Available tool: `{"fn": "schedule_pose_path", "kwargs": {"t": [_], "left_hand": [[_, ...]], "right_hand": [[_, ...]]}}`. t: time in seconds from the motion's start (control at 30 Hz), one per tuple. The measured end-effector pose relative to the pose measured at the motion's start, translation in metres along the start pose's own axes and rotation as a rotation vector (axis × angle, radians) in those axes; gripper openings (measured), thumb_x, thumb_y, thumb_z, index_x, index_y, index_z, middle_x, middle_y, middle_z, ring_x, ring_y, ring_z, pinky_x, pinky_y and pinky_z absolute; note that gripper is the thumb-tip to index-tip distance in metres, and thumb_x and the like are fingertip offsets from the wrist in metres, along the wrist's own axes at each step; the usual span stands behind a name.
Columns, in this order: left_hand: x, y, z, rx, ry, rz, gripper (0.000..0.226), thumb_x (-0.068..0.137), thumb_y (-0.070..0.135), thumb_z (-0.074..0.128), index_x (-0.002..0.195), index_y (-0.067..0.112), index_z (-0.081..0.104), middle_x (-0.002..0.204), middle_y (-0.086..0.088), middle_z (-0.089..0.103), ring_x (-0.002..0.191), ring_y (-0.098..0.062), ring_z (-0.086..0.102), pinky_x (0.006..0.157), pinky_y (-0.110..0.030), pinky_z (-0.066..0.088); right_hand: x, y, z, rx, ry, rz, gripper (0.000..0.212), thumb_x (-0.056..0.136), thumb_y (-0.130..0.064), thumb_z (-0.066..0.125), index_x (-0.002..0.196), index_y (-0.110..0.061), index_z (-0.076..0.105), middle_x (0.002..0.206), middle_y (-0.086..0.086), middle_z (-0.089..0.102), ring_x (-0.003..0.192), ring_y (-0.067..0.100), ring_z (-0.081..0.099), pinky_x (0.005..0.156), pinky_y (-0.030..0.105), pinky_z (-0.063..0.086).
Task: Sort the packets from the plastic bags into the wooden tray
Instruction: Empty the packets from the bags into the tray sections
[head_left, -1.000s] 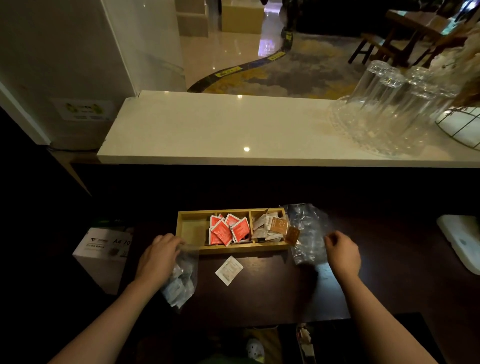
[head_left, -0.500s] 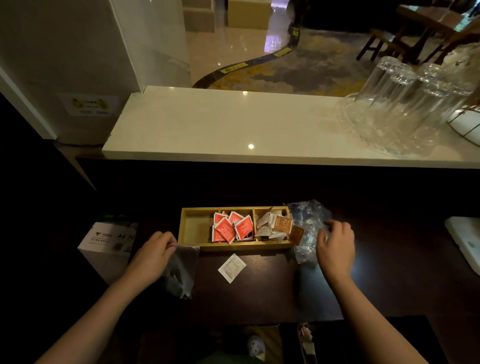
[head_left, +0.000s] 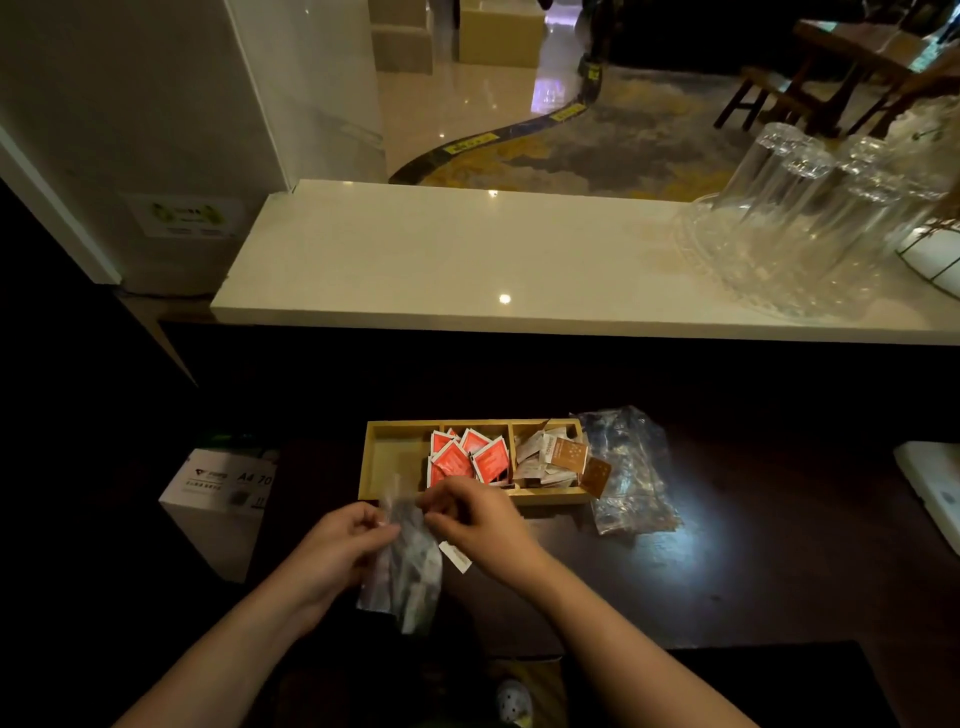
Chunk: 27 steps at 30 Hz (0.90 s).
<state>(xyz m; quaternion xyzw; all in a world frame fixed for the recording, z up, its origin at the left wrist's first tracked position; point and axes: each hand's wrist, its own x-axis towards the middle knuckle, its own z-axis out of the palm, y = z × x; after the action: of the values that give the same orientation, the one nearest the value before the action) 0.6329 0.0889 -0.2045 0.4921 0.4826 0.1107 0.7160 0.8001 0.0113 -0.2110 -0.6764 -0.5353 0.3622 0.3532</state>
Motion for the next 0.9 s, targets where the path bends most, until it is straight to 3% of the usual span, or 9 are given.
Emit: {"fn": "schedule_pose_path", "kwargs": {"t": [0.1, 0.17, 0.27, 0.47, 0.63, 0.8, 0.9], "left_hand": [[0.002, -0.011, 0.007, 0.007, -0.024, -0.014, 0.007, 0.091, 0.004, 0.052, 0.088, 0.001, 0.058, 0.068, -0.008, 0.062, 0.056, -0.011, 0.058, 0.050, -0.022, 0.048], [0.003, -0.016, 0.010, 0.018, -0.058, -0.015, 0.013, 0.092, 0.002, 0.049, 0.092, 0.001, 0.062, 0.073, -0.009, 0.065, 0.061, -0.013, 0.061, 0.055, -0.025, 0.053], [0.003, -0.019, 0.011, 0.063, -0.088, -0.028, 0.016, 0.093, 0.001, 0.048, 0.095, 0.000, 0.064, 0.080, -0.012, 0.067, 0.071, -0.018, 0.065, 0.061, -0.029, 0.057], [0.002, -0.014, 0.019, 0.229, 0.004, 0.054, 0.016, 0.091, 0.006, 0.054, 0.094, -0.004, 0.066, 0.077, -0.008, 0.064, 0.068, -0.013, 0.061, 0.051, -0.019, 0.051], [0.006, -0.014, 0.025, 0.270, 0.120, 0.113, 0.016, 0.089, 0.009, 0.059, 0.075, 0.008, 0.068, 0.061, -0.001, 0.065, 0.054, -0.010, 0.059, 0.046, -0.020, 0.043], [0.008, -0.012, 0.032, 0.305, 0.179, 0.116, 0.010, 0.084, 0.010, 0.065, 0.075, 0.008, 0.069, 0.067, -0.006, 0.067, 0.067, -0.018, 0.064, 0.060, -0.029, 0.046], [0.007, -0.012, 0.034, 0.326, 0.170, 0.117, 0.010, 0.083, 0.009, 0.065, 0.074, 0.010, 0.069, 0.068, -0.005, 0.067, 0.069, -0.018, 0.064, 0.062, -0.030, 0.047]], "right_hand": [[0.003, -0.007, 0.008, -0.030, -0.052, -0.009, 0.024, 0.087, -0.015, 0.065, 0.111, -0.012, 0.065, 0.100, 0.003, 0.067, 0.084, 0.009, 0.059, 0.077, 0.022, 0.050], [0.002, -0.007, 0.011, -0.069, -0.075, -0.011, 0.025, 0.087, -0.016, 0.065, 0.111, -0.010, 0.065, 0.104, 0.007, 0.067, 0.089, 0.014, 0.061, 0.077, 0.020, 0.048], [-0.001, -0.005, 0.013, -0.100, -0.064, -0.007, 0.026, 0.086, -0.017, 0.066, 0.111, -0.010, 0.065, 0.106, 0.006, 0.068, 0.087, 0.008, 0.058, 0.069, 0.009, 0.042], [-0.008, -0.007, 0.016, -0.150, -0.091, -0.034, 0.036, 0.086, -0.024, 0.066, 0.120, -0.017, 0.059, 0.117, 0.003, 0.059, 0.100, 0.013, 0.059, 0.084, 0.029, 0.054], [-0.012, -0.011, 0.024, -0.298, -0.094, -0.057, 0.050, 0.083, -0.022, 0.068, 0.130, -0.020, 0.050, 0.127, 0.002, 0.048, 0.112, 0.019, 0.053, 0.091, 0.029, 0.048], [-0.020, -0.019, 0.028, -0.407, 0.046, -0.076, 0.042, 0.087, -0.017, 0.059, 0.128, -0.019, 0.050, 0.121, 0.004, 0.044, 0.104, 0.024, 0.054, 0.084, 0.038, 0.054], [-0.019, -0.020, 0.027, -0.400, 0.041, -0.056, 0.040, 0.086, -0.017, 0.061, 0.125, -0.019, 0.052, 0.121, 0.004, 0.045, 0.105, 0.025, 0.054, 0.084, 0.038, 0.054]]}}
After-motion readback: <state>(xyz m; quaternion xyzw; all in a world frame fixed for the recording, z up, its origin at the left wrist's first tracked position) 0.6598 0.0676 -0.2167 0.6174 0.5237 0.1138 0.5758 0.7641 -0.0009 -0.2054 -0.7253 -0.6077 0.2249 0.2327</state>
